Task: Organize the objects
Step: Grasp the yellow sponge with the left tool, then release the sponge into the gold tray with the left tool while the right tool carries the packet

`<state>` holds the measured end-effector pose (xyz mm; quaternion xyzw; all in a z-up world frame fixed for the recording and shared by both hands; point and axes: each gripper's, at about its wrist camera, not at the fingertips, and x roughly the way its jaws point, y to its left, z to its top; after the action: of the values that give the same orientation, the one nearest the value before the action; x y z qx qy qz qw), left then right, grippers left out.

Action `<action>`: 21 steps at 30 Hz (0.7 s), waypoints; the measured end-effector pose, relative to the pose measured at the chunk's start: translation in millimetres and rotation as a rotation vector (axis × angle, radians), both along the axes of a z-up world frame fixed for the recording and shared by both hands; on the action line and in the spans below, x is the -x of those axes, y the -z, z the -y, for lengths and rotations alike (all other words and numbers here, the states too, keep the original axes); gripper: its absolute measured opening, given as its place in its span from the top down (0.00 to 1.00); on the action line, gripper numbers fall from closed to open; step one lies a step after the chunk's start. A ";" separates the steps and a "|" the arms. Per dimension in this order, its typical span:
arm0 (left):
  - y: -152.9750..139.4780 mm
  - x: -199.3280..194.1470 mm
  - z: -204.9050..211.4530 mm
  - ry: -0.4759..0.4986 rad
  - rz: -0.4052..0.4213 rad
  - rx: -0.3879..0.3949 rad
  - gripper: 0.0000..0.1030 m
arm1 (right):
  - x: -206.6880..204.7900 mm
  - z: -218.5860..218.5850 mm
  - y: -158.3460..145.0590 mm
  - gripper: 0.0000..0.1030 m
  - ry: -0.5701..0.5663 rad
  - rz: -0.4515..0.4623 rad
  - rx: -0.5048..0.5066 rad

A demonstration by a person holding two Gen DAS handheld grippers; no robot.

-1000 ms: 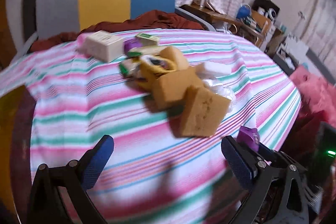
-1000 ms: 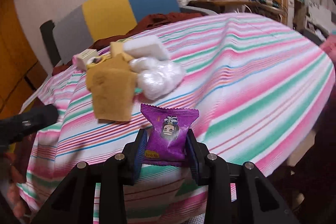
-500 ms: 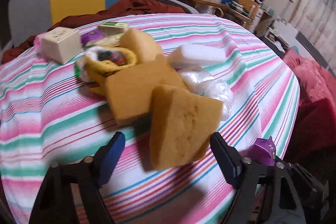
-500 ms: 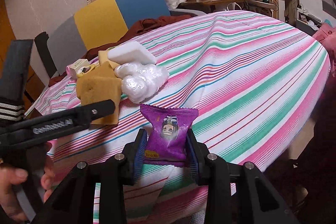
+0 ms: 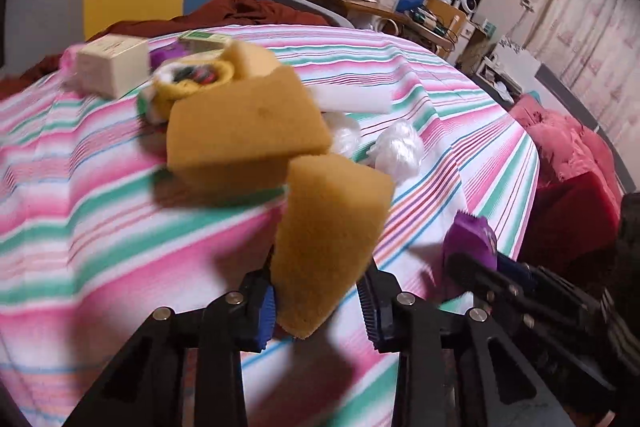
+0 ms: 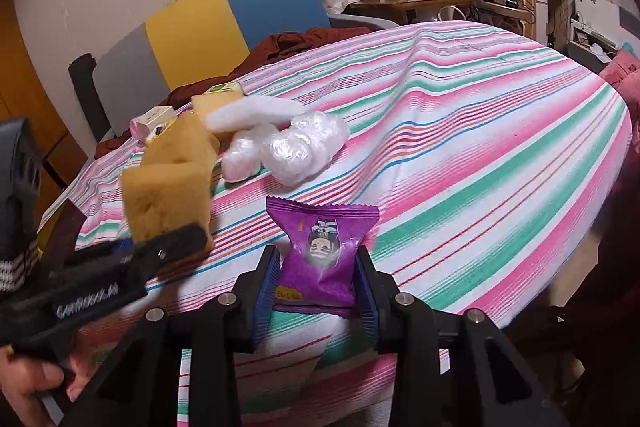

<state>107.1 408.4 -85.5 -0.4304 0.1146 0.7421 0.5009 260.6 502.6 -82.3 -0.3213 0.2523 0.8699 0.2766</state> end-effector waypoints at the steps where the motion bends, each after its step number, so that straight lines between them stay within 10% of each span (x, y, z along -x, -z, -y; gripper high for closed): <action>1: 0.6 0.5 7.1 -0.012 0.011 -0.006 0.67 | 1.2 2.3 -0.9 0.64 -0.008 0.003 -0.004; 21: -23.6 5.4 144.1 -0.151 0.011 -0.110 0.69 | 45.5 73.0 -28.5 0.67 -0.216 0.017 -0.055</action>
<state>101.7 264.3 -61.9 -0.4137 0.0382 0.7804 0.4673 215.1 429.6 -53.8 -0.3464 0.1898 0.8984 0.1920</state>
